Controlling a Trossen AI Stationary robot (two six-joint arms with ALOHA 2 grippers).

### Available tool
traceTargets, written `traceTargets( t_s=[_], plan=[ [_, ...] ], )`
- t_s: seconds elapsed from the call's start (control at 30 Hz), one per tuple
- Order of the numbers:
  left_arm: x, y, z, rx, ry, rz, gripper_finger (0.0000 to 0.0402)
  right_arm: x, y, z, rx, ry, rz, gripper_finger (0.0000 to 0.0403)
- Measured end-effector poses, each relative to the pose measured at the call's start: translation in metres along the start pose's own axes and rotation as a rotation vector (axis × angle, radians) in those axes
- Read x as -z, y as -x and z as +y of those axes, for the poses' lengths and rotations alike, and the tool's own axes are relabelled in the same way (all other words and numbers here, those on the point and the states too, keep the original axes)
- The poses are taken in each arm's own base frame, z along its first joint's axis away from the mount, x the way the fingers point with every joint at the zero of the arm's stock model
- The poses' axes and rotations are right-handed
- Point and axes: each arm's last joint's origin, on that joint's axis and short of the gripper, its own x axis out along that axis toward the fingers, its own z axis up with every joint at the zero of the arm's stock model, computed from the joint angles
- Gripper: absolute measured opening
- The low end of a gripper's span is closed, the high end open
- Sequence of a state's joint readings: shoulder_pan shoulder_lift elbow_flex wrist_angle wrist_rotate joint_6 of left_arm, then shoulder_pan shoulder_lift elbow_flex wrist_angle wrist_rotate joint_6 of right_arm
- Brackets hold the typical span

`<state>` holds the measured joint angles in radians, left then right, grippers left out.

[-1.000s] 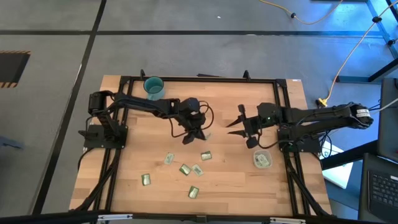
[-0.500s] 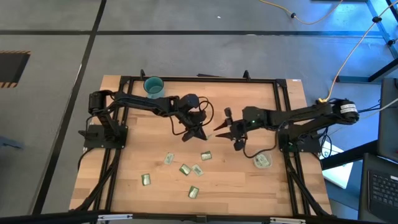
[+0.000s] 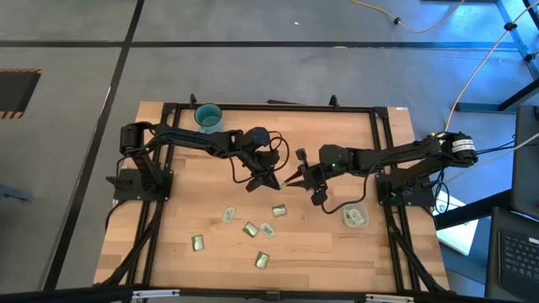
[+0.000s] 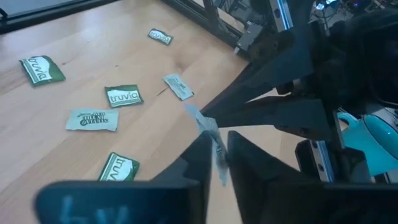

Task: Pick and place items into bin
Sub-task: Put the white stevia packet into the transparent bin

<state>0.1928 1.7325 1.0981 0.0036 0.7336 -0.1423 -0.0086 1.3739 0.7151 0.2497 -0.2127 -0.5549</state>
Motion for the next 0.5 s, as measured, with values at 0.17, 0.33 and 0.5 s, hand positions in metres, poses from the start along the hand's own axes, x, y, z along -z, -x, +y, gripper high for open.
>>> traceTargets(
  t_s=[0.17,0.33,0.5],
  plan=[
    [0.000,0.000,0.000,0.000,-0.050,0.000,0.0009,0.000,0.000,0.000,0.000,0.001,0.000,0.0008],
    [0.000,0.002,0.002,-0.006,-0.084,-0.002,0.0053,-0.001,0.002,0.000,0.002,-0.060,-0.001,0.0010],
    [0.001,0.011,0.013,-0.051,-0.126,0.010,0.0094,-0.011,0.022,0.004,-0.027,-0.213,0.024,0.0006]
  ],
)
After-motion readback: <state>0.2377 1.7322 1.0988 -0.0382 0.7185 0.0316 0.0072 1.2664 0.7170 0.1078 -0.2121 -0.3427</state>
